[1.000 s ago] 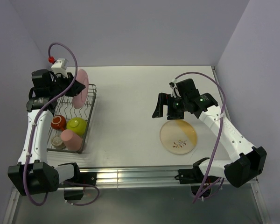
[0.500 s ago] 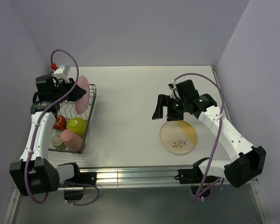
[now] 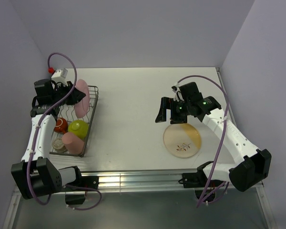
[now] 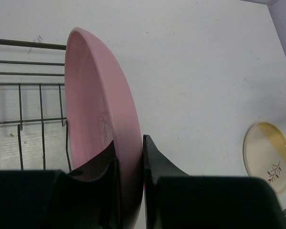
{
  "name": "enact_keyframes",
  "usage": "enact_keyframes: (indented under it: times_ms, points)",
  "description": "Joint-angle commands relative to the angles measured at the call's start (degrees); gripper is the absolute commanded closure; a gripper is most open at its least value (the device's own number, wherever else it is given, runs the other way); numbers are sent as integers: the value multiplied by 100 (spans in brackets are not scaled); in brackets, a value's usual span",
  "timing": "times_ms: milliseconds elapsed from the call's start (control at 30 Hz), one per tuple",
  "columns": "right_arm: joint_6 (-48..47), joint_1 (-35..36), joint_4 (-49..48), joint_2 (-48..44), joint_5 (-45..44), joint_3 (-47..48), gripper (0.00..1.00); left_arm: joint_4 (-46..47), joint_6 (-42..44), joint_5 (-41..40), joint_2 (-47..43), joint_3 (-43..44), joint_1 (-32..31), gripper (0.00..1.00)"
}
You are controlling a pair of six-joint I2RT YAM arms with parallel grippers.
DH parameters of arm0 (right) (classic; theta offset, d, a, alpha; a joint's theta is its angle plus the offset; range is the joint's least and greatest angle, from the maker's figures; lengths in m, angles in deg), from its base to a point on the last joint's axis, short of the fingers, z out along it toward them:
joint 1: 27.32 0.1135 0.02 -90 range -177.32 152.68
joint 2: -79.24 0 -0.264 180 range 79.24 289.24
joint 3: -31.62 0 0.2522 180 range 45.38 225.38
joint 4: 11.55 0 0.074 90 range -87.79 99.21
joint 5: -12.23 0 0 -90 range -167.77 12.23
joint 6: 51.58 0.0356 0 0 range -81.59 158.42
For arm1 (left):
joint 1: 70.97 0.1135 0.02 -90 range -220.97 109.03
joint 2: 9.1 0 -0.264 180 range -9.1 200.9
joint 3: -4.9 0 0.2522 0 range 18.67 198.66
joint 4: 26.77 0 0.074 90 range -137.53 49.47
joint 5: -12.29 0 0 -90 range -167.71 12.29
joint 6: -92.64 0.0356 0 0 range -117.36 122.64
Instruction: Load the mixed dishes into the dish rack
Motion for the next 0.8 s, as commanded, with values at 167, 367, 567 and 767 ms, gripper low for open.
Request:
enact_keyframes:
  times_ms: [167, 367, 567, 767]
  points:
    - [-74, 22, -208, -80, 120, -21, 0, 269, -156, 164, 296, -62, 265, 100]
    - [-73, 14, -208, -19, 191, 23, 0, 269, -86, 375, 402, -71, 450, 99]
    - [-109, 23, -208, 60, 252, 59, 0, 208, -51, 297, 464, -150, 468, 80]
    - [-82, 14, -269, 52, 323, 15, 1, 119, -51, 121, 552, -115, 468, 61]
